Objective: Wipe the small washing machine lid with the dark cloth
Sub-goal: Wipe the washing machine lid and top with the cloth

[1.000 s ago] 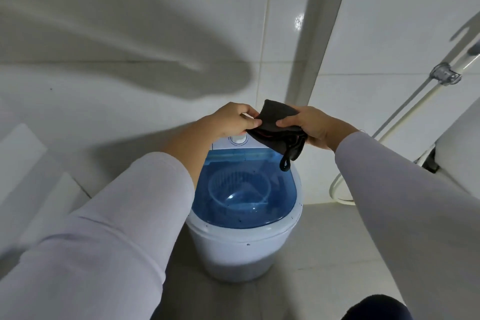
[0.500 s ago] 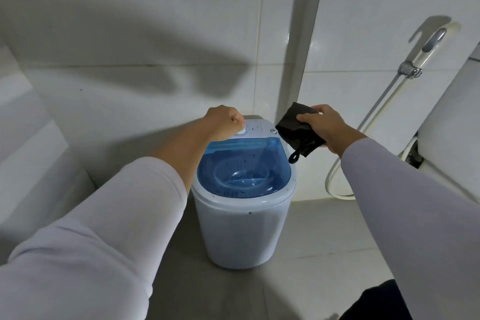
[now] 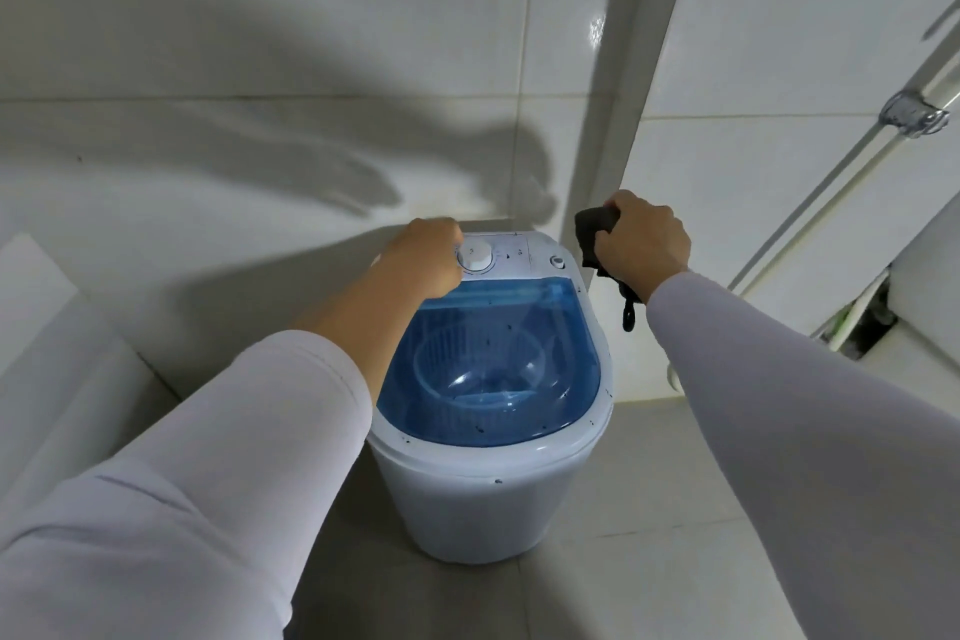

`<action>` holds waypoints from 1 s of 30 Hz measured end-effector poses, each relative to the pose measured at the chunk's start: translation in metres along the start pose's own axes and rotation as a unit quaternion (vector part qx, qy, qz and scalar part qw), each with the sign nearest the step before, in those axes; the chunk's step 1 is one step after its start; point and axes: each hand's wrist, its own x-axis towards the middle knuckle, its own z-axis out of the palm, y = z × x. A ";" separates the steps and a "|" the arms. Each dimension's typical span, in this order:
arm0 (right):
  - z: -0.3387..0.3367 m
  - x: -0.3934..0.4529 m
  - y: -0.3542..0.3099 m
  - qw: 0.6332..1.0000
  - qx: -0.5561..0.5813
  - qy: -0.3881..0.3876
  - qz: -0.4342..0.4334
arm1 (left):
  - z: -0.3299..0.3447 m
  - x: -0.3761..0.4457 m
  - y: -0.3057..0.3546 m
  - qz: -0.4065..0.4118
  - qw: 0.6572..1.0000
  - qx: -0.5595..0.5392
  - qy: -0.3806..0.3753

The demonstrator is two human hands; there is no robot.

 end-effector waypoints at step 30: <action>0.047 0.038 -0.016 0.965 -0.110 -0.160 -0.174 | 0.033 0.059 -0.022 0.009 0.996 0.087 0.029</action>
